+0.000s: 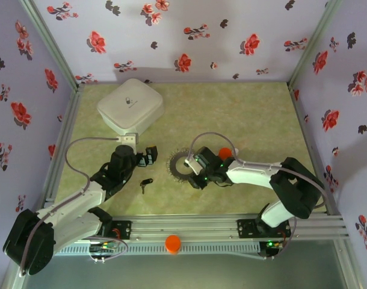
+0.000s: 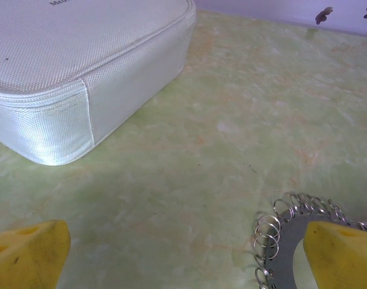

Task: Put the keys on the keyring

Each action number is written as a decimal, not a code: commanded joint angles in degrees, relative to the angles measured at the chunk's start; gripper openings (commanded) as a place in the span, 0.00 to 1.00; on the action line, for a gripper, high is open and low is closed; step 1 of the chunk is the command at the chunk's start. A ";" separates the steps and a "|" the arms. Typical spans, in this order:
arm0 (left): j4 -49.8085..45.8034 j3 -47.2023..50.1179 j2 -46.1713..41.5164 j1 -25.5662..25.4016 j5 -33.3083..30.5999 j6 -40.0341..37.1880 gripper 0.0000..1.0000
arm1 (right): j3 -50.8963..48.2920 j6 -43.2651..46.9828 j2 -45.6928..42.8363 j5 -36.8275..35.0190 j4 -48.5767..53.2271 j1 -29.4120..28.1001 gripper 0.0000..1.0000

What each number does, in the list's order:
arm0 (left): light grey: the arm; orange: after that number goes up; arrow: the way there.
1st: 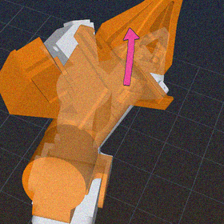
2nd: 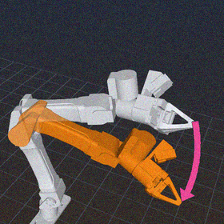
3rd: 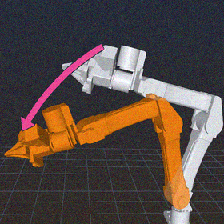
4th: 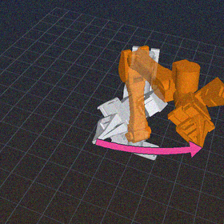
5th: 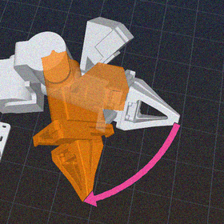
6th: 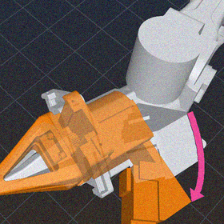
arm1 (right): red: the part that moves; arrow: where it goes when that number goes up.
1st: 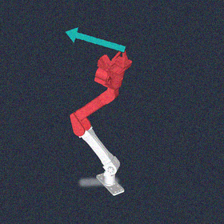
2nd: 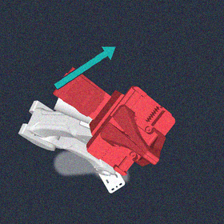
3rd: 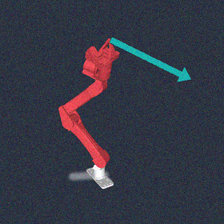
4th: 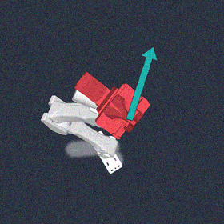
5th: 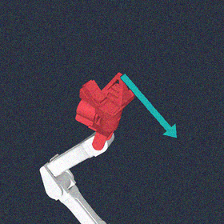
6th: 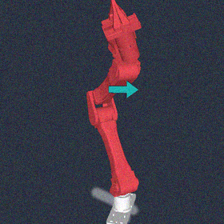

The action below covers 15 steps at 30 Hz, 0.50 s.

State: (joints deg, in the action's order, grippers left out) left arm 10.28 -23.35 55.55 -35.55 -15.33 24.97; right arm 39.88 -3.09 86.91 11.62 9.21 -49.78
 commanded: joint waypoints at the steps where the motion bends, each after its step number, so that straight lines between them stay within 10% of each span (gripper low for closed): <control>1: 0.97 -0.47 -0.38 0.47 0.41 -0.63 1.00 | 1.47 -0.97 0.08 -0.48 1.06 -0.23 0.25; 15: 0.57 0.15 -2.04 0.46 0.65 -0.97 1.00 | 0.52 -10.83 -8.35 -0.66 -0.77 2.47 0.35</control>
State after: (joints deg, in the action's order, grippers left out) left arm 10.26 -23.35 54.35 -35.55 -15.33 24.97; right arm 40.05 -9.32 81.41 11.60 9.26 -47.94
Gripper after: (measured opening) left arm 0.997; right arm 0.348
